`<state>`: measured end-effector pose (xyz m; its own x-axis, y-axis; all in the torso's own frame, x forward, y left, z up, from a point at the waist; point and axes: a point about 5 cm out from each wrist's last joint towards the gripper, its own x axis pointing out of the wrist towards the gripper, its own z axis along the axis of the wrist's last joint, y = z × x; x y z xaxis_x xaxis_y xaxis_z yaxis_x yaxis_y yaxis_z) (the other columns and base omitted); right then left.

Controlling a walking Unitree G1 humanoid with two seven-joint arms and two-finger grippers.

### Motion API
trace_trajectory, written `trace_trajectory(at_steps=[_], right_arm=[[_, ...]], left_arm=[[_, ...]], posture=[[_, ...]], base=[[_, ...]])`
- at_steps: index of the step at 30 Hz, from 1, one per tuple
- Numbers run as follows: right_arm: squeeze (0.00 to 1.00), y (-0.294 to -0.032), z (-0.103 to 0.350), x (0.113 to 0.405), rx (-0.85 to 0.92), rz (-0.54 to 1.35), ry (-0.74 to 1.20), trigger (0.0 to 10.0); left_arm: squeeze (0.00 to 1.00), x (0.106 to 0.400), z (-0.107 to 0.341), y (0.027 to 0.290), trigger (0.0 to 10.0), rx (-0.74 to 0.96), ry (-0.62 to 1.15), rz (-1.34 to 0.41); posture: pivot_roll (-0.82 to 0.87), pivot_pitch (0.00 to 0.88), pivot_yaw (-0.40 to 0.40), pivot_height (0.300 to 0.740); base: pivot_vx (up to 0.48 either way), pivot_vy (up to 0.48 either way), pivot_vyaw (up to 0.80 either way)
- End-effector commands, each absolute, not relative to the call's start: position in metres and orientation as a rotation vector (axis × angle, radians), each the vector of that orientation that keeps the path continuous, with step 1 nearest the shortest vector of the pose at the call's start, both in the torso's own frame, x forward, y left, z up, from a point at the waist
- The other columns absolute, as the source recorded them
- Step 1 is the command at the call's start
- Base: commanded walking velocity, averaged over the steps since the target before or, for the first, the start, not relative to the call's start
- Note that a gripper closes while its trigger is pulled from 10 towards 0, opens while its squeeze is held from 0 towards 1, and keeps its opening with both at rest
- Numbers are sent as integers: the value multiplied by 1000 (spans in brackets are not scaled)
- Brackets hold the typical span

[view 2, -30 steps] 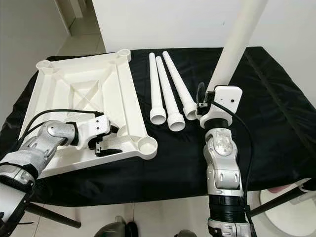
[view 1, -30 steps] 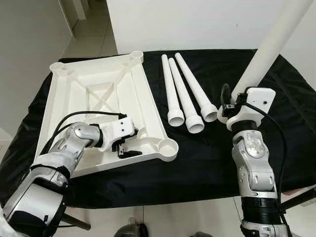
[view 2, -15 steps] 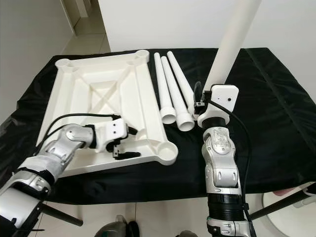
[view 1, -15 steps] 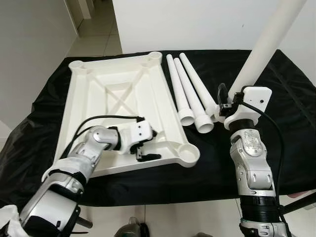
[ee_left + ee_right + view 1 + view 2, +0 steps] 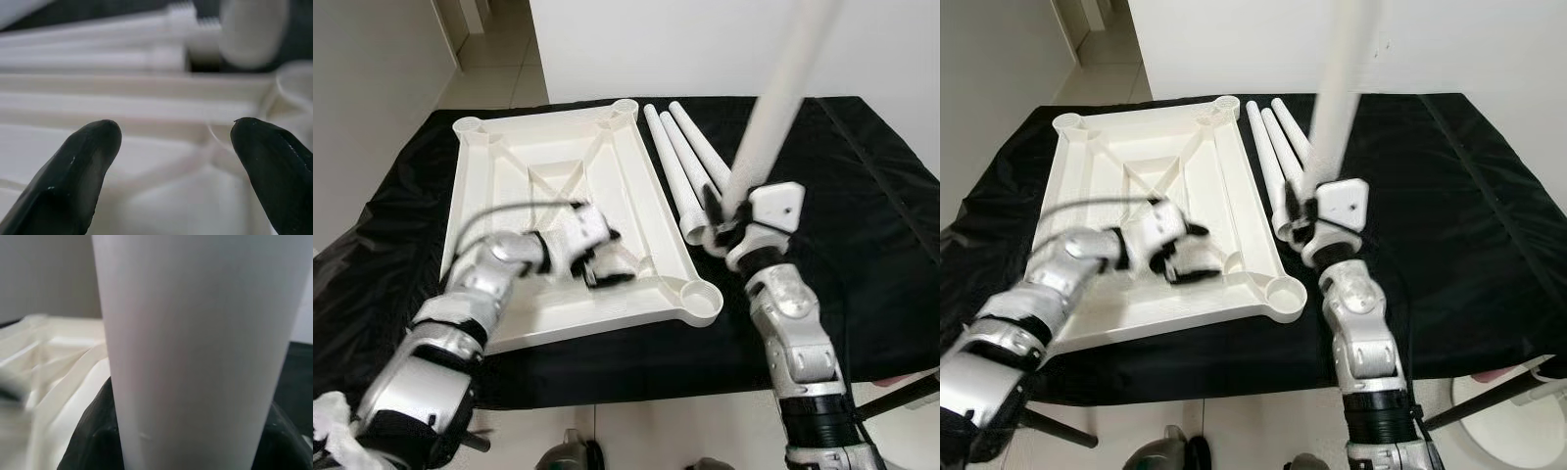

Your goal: Building children table

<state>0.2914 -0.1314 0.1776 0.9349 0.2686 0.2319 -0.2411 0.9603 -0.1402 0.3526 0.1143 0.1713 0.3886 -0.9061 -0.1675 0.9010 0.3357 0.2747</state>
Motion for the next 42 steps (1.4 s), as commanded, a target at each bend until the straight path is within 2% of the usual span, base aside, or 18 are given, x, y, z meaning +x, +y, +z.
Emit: trace_trajectory(at_steps=[1,3,12,19,20,21,22,23,29,30,42], right_arm=[[0,-126,175,290,-111,299,-244,10000],[0,-125,170,289,-114,316,-232,10000],[0,-128,171,291,-81,273,-252,10000],[0,-127,173,283,-43,269,-281,10000],[0,-126,171,282,-39,272,-278,10000],[0,-125,169,280,-37,274,-276,10000],[0,-125,169,280,-37,274,-276,10000],[0,-124,167,278,-30,279,-272,10000],[0,-121,167,276,-32,291,-273,10000],[0,-121,167,276,-34,294,-274,10000],[0,-118,153,264,-13,343,-246,10000]], left_arm=[[0,347,178,117,10000,279,-26,-1290],[0,346,186,119,10000,188,-51,-1308],[0,337,179,110,10000,146,-107,-1307],[0,325,170,110,10000,80,-64,-1288],[24,324,168,112,10000,80,-52,-1285],[0,322,166,113,7412,76,-36,-1279],[0,322,166,113,7412,76,-36,-1279],[0,321,166,114,0,86,-36,-1277],[0,322,169,113,0,100,-46,-1250],[0,322,169,113,10000,111,-48,-1235],[0,316,169,115,10000,147,-26,-1283]], posture=[[4,36,36,740],[3,40,25,740],[-7,42,26,740],[-8,39,31,740],[-4,38,28,740],[-1,37,27,740],[-1,37,27,740],[0,37,26,740],[2,33,26,740],[2,33,26,740],[10,18,7,740]], base=[[0,0,0],[0,0,0],[0,0,0],[0,0,0],[0,0,0],[0,0,0],[0,0,0],[0,0,0],[0,0,0],[0,0,0],[0,0,0]])
